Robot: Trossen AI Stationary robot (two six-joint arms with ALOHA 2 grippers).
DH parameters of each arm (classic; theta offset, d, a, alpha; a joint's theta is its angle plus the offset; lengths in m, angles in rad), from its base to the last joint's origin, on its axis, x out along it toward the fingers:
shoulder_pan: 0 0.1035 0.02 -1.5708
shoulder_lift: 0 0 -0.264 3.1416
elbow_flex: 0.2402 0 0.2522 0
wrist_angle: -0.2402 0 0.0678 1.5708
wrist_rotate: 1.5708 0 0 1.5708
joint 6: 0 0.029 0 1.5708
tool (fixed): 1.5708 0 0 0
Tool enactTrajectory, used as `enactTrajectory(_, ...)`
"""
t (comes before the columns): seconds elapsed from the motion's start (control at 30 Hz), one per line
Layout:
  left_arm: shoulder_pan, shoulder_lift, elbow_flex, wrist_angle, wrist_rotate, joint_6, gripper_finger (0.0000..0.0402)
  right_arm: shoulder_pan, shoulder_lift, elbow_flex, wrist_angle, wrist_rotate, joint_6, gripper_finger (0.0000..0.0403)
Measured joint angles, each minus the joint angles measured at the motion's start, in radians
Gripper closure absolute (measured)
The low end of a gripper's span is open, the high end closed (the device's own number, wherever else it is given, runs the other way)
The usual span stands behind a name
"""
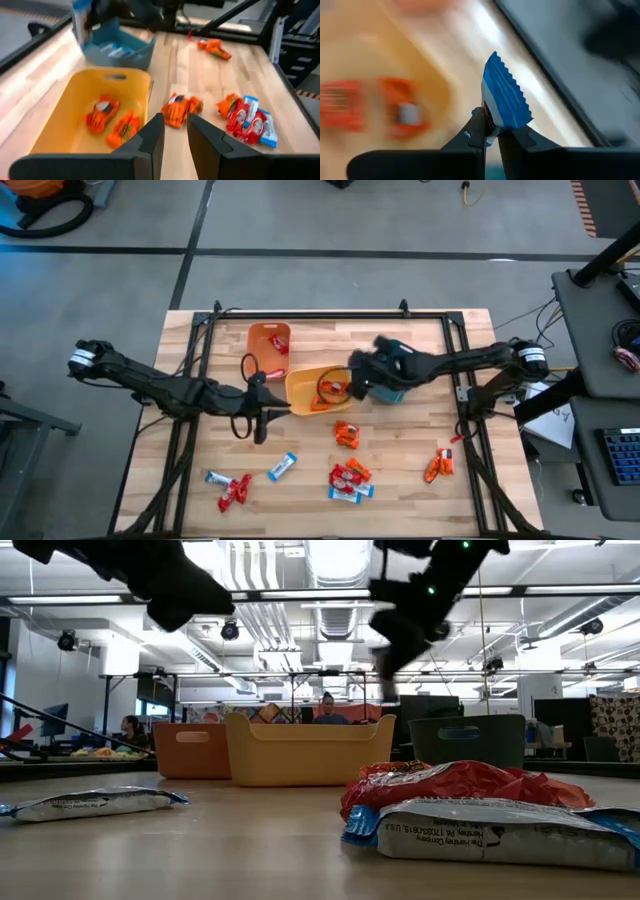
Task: Sort candy
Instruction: Put the white chocolate into the blue bin, then put the orange chocolate into the yellow bin
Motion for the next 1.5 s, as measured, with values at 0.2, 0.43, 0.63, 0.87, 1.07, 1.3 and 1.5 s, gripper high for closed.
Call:
enactTrajectory(0.2,0.000,0.001,0.000,-0.102,0.000,-0.054,0.0333,-0.109,-0.003,0.002,-0.278,-0.060,0.245,0.0380)
enactTrajectory(0.43,0.000,0.002,0.000,-0.188,0.001,-0.099,0.0333,-0.182,-0.002,-0.056,-0.275,-0.138,0.256,0.0380)
enactTrajectory(0.63,0.000,0.002,0.000,-0.206,0.001,-0.114,0.0333,-0.184,-0.002,-0.066,-0.273,-0.137,0.253,0.0368)
enactTrajectory(0.87,0.000,0.002,0.000,-0.208,0.001,-0.114,0.0333,-0.184,-0.002,-0.066,-0.273,-0.137,0.254,0.0348)
enactTrajectory(1.07,0.000,0.002,0.000,-0.218,0.003,-0.114,0.0333,-0.184,-0.002,-0.066,-0.274,-0.137,0.253,0.0347)
enactTrajectory(1.3,-0.001,0.002,0.000,-0.232,0.031,-0.132,0.0333,-0.174,-0.043,-0.061,-0.280,-0.187,0.255,0.0347)
enactTrajectory(1.5,-0.001,0.003,0.000,-0.230,0.047,-0.132,0.0333,-0.113,-0.119,-0.018,-0.267,-0.341,0.206,0.0346)
